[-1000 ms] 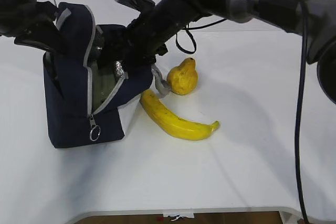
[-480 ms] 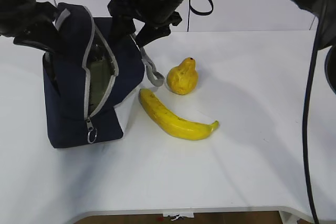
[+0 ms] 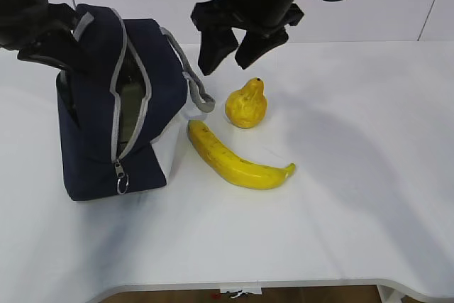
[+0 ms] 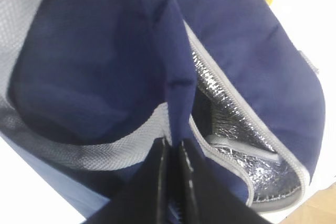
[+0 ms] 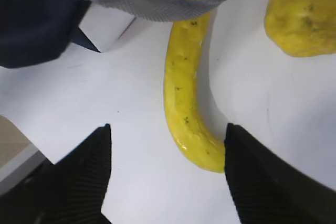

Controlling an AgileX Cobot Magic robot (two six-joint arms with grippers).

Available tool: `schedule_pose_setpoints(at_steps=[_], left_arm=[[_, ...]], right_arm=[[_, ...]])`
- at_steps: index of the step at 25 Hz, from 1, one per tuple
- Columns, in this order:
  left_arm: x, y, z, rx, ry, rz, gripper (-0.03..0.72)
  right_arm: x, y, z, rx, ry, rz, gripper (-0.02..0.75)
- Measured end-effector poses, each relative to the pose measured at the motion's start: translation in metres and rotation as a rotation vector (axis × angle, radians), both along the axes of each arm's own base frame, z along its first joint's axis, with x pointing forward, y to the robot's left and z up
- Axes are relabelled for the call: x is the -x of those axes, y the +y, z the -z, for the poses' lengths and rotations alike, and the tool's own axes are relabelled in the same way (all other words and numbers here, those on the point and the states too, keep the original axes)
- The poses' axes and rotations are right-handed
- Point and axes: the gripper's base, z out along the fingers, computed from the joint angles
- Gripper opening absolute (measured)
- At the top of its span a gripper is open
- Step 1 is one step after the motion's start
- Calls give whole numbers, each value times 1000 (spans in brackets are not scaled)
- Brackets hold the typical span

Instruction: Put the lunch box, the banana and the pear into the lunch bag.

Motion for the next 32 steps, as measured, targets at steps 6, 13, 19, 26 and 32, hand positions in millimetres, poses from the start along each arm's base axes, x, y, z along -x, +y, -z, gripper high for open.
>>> schedule_pose_setpoints(at_steps=[6,13,19,26,32], left_arm=[[0,0,0,-2,-3,-1,-2],[0,0,0,-5,-3,-1,-2],[0,0,0,-5,-3,-1,-2],[0,1,0,-9,-4,0,-2],[0,1,0,-10,-4,0,-2]], right_arm=[[13,-8,19,74,30,-105,507],[2,-7,52,155,63,-154,507],[-5,2,88,174,136,-170,506],[-10,12,117,176,161,-173,506],[-9,23,135,185,173,-189,506]])
